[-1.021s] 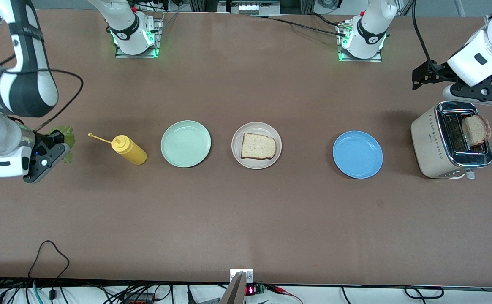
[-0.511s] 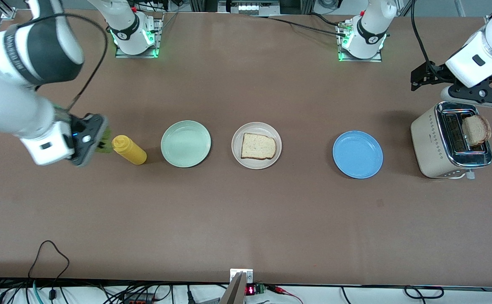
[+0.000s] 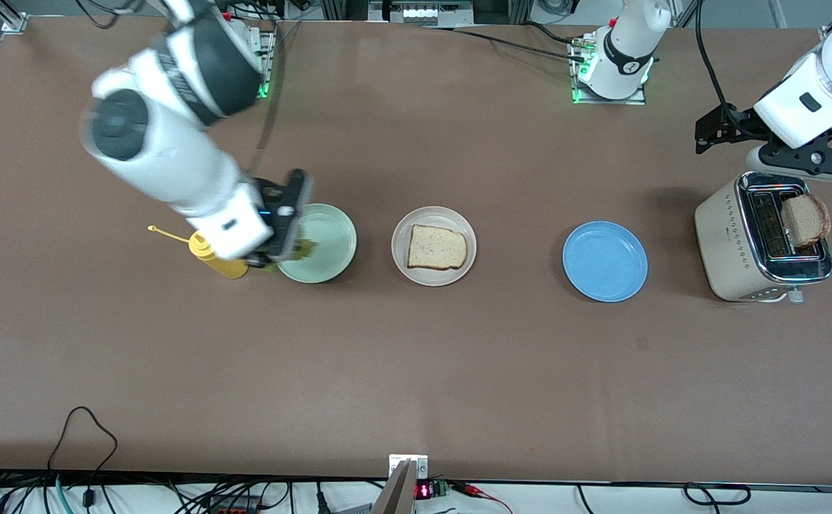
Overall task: Make sandwich in beige plate with both arms
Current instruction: 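Carry the lettuce leaf over the bread on the beige plate, then lower the lettuce onto the bread and open the right gripper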
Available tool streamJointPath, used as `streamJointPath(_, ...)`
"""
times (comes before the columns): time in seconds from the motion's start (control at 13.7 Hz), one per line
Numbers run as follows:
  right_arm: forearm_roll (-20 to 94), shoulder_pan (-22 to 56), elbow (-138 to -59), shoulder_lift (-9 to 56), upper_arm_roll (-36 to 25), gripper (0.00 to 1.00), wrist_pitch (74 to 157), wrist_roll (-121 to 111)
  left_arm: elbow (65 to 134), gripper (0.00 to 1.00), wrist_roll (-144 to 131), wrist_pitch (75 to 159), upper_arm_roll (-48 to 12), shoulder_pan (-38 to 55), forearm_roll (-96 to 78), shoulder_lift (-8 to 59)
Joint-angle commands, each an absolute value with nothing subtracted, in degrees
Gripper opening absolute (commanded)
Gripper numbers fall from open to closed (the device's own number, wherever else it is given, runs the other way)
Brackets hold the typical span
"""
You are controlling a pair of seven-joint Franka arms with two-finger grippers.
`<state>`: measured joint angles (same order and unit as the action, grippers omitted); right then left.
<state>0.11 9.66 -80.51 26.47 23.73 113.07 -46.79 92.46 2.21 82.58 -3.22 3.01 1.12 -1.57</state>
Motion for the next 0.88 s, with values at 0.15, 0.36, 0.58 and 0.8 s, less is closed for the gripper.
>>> streamJointPath(0.15, 0.4, 16.8, -78.7, 35.9, 23.5, 0.0, 127.2, -41.3, 89.2, 1.0, 1.4, 82.1, -3.2, 3.3, 0.6, 1.0)
streamJointPath(0.36, 0.2, 20.2, -78.8, 40.1, 23.5, 0.0, 133.2, -37.5, 88.5, 1.0, 1.4, 82.1, -3.3, 3.3, 0.7, 1.9)
streamJointPath(0.58, -0.7, 23.4, -79.0, 42.8, 22.9, 0.0, 138.2, -34.5, 88.5, 1.0, 1.3, 82.1, -3.3, 3.3, 0.6, 1.9)
streamJointPath(0.8, -2.4, 24.6, -80.5, 43.8, 22.9, 0.0, 139.9, -30.9, 88.5, 1.0, 1.2, 82.1, -3.3, 3.3, 0.6, 1.9)
